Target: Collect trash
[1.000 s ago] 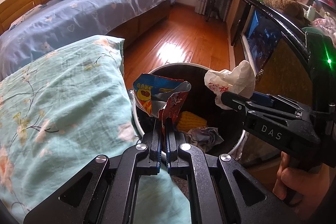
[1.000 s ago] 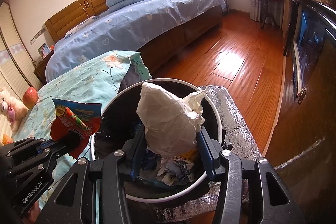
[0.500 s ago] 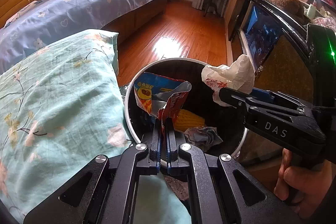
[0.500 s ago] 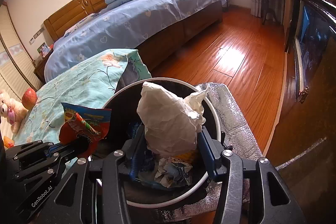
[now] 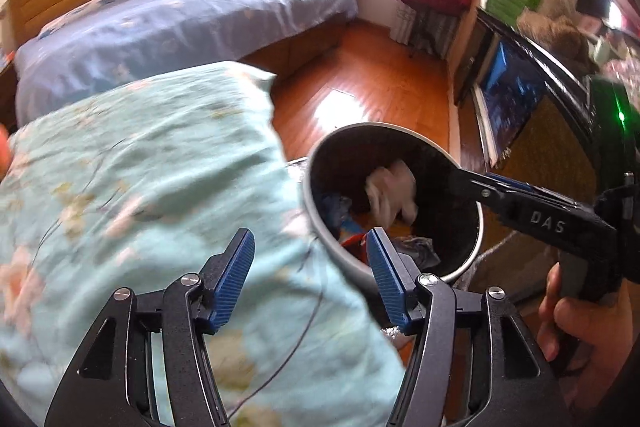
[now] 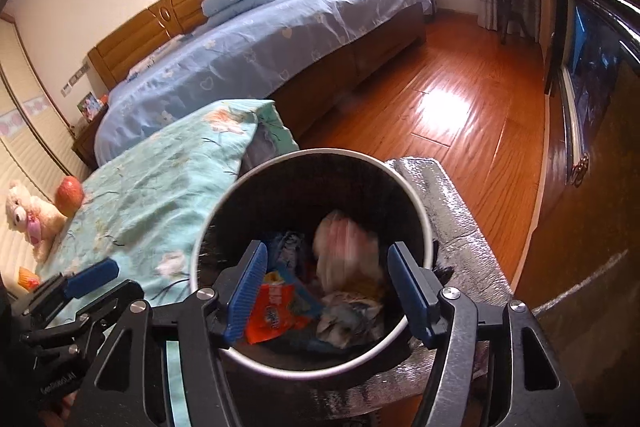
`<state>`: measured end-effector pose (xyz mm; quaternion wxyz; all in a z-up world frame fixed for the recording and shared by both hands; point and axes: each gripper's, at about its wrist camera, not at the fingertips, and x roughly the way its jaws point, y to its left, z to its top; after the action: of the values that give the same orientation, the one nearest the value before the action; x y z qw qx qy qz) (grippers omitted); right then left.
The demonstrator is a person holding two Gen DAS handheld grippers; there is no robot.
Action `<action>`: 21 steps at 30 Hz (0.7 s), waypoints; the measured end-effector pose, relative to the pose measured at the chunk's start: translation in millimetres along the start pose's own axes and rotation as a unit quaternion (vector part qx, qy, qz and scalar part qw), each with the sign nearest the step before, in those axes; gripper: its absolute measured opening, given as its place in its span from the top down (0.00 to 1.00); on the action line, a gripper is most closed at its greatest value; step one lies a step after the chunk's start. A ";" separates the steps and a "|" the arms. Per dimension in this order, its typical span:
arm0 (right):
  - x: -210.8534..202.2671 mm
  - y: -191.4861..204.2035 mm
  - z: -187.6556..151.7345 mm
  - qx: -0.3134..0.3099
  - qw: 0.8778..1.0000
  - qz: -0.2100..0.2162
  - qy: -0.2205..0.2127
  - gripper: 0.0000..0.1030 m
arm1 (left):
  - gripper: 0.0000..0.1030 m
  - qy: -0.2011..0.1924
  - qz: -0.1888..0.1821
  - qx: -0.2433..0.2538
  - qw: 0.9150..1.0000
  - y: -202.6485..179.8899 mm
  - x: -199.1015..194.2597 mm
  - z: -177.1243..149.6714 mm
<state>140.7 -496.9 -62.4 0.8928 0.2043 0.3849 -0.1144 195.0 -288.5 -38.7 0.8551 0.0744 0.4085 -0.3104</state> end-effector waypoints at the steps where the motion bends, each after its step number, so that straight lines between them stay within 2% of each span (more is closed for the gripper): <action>1: -3.3 3.3 -2.9 0.002 1.000 0.002 -0.004 0.32 | 0.41 -0.003 0.000 -0.008 1.000 5.1 -5.1 -3.5; 9: -39.9 41.6 -31.6 0.006 0.998 0.026 -0.057 0.15 | 0.38 -0.051 0.033 -0.063 0.996 47.5 -57.4 -40.1; 16: -67.4 83.9 -60.9 -0.024 0.994 0.039 -0.094 0.13 | 0.38 -0.090 0.064 -0.086 0.990 71.8 -99.0 -66.1; 21: -97.6 106.1 -63.5 -0.056 0.989 0.039 -0.134 0.13 | 0.37 -0.138 0.097 -0.090 0.982 82.1 -140.2 -80.7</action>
<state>72.3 -369.1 -0.8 0.9500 0.1519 0.2598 -0.0838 124.5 -126.5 2.4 0.9326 -0.0066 0.3037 -0.1950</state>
